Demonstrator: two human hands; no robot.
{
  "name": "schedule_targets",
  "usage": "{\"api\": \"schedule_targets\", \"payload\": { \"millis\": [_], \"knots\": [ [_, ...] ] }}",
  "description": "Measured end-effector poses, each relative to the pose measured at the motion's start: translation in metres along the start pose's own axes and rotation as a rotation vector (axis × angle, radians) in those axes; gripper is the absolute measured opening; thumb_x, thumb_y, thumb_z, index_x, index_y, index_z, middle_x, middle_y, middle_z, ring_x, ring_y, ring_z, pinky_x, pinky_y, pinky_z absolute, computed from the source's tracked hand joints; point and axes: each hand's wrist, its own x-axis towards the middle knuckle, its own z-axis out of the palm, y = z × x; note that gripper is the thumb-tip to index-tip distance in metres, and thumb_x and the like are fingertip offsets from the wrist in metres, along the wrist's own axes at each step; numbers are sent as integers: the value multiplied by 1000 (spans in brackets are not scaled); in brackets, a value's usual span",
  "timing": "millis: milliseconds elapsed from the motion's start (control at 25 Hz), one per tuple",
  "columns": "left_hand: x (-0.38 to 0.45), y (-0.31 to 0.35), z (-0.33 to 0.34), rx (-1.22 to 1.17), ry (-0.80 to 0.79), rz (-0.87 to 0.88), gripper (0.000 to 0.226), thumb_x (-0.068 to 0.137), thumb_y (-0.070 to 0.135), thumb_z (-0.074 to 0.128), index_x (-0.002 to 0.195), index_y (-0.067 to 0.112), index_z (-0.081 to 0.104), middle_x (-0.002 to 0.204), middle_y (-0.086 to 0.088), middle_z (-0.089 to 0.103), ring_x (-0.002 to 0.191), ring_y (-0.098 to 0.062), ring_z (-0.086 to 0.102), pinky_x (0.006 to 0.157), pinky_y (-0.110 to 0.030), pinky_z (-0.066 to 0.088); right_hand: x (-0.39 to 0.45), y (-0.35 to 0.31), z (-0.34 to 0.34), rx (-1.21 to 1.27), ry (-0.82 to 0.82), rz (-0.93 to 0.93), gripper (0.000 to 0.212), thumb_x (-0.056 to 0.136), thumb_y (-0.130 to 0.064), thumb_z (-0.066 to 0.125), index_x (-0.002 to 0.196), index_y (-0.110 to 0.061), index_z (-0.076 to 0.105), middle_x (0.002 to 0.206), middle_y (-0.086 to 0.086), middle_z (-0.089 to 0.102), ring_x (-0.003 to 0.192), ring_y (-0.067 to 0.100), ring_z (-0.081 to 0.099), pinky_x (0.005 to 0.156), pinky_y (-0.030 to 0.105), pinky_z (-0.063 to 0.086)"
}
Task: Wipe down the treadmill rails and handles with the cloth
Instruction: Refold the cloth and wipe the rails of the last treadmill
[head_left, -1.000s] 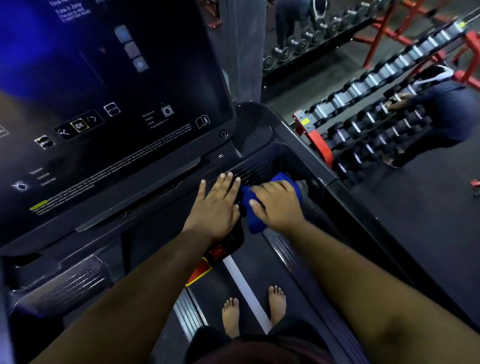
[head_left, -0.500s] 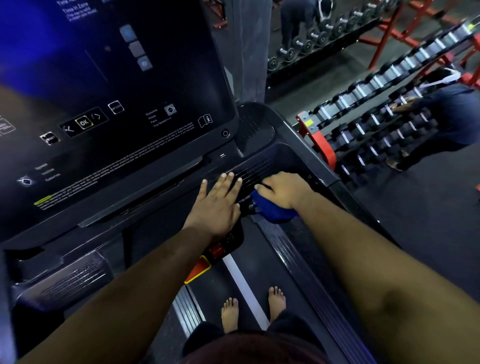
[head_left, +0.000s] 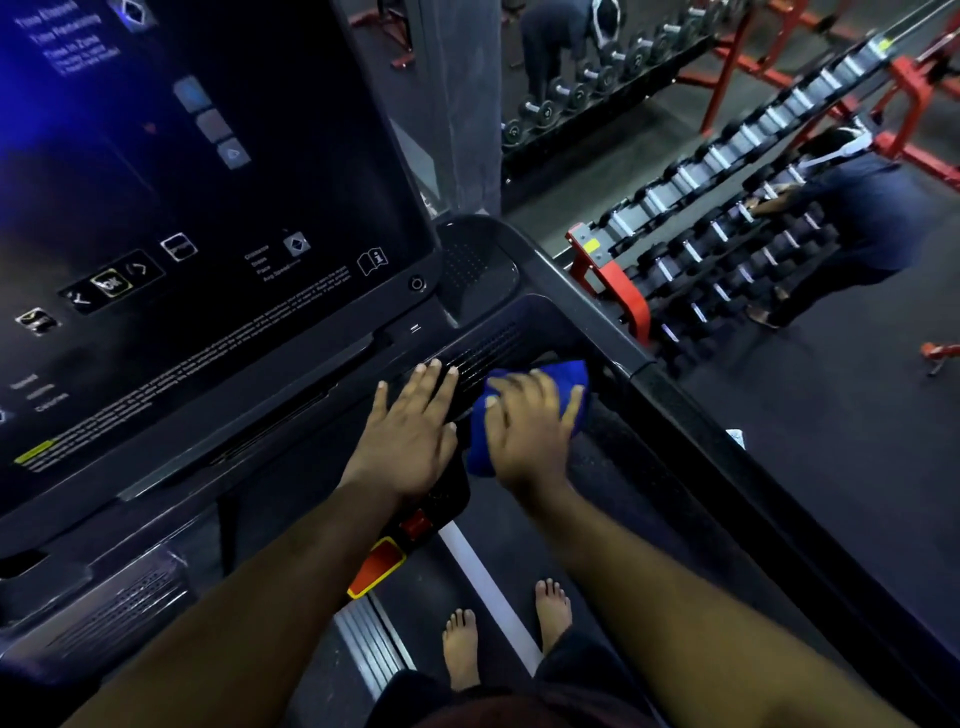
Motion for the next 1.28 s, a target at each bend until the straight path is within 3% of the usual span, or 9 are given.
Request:
{"api": "schedule_targets", "payload": {
  "millis": [160,320,440,600,760,920,1040,1120,1280],
  "knots": [
    [0,0,0,-50,25,13,74,91,45,12,159,18,4,168,-3,3,154,-19,-1,122,-54,3,31,25,-9,-87,-141,-361,47,93,-52,34,112,-28,69,111,-5,69,116,21,58,118,55,16],
    [-2,-1,3,-46,5,16,63,101,38,21,159,20,2,168,-2,1,154,-17,-4,122,-55,1,9,18,17,185,101,252,59,93,-46,37,146,-20,47,162,9,26,152,30,10,119,56,-3],
    [0,0,-2,-82,-11,29,61,104,39,22,159,22,4,168,-1,0,154,-14,-6,122,-55,-1,-13,-39,35,571,148,498,77,93,-43,45,158,-11,17,165,11,-11,150,31,-17,119,44,-1],
    [-3,1,-3,-85,-5,38,68,100,57,18,159,23,9,168,0,-2,153,-12,-8,121,-59,-5,-17,-36,20,654,238,607,69,88,-42,69,148,-20,43,164,3,11,148,22,10,119,38,17],
    [-4,-2,-3,-23,7,63,89,87,79,11,156,24,23,168,-1,1,153,-14,-9,117,-65,-6,-13,-8,-22,676,78,533,40,77,-27,82,115,-18,72,121,9,60,112,21,60,105,35,47],
    [-23,10,-9,70,123,171,90,88,79,3,138,25,55,157,2,39,153,-19,8,115,-66,-8,-45,-19,-70,660,-14,294,28,73,-12,83,100,-13,75,98,-8,64,96,12,65,94,36,53],
    [-54,55,-6,-228,185,168,83,86,78,15,108,19,68,117,-2,70,130,-22,51,118,-54,15,-89,-20,-94,670,167,254,31,72,-21,79,100,-28,70,107,-6,54,107,16,59,101,29,46],
    [-75,91,1,-786,79,68,72,79,78,41,103,15,66,99,-4,73,101,-24,67,101,-44,46,-117,-8,-112,829,178,296,31,78,-15,77,105,-27,69,114,0,60,108,13,61,100,30,48],
    [-104,157,23,-1510,-81,26,51,71,40,78,107,8,62,107,-12,73,95,-22,69,95,-51,54,-167,39,-164,1184,216,423,43,83,-8,67,124,-18,61,123,-3,61,107,6,59,100,32,47]
  ]
}}
